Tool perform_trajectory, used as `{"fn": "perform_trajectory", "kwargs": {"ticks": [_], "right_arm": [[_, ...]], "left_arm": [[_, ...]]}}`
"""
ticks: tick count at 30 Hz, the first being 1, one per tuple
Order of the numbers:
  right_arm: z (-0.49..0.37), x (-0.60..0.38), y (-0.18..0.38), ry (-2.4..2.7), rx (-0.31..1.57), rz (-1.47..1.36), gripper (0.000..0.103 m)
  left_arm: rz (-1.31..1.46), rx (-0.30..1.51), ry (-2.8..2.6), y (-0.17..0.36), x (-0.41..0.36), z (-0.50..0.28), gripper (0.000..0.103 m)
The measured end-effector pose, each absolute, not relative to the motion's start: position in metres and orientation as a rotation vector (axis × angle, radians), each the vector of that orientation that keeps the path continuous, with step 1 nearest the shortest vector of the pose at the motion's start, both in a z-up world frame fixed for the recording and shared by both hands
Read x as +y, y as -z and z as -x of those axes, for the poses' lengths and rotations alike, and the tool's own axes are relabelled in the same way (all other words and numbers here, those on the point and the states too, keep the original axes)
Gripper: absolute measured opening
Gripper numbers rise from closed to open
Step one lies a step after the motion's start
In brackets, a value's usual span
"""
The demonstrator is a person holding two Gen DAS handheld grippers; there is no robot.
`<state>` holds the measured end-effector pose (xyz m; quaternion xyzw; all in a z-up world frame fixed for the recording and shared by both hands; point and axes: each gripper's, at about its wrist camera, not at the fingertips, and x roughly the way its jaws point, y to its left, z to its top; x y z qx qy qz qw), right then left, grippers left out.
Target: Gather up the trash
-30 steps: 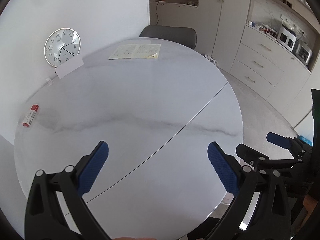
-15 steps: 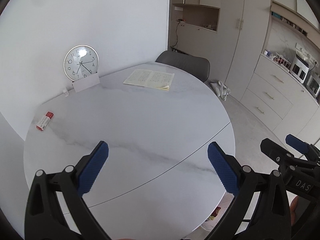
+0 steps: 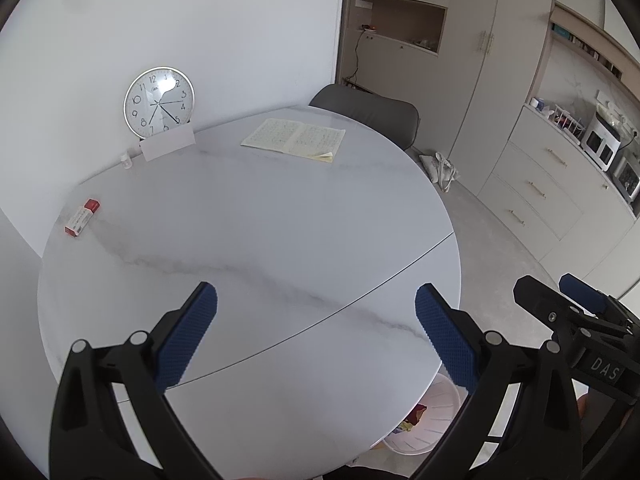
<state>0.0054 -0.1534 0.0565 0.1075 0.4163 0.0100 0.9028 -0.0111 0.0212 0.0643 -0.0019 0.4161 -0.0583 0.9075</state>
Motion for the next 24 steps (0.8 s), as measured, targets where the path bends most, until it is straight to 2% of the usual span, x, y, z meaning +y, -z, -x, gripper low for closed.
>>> {"fn": "perform_trajectory", "kwargs": {"ticks": [24], "right_arm": [[-0.0021, -0.1445, -0.0583, -0.005, 0.850, -0.191, 0.101]], "left_arm": [[-0.021, 0.843, 0.149, -0.0651, 0.0171, 0.0125, 0.095]]}}
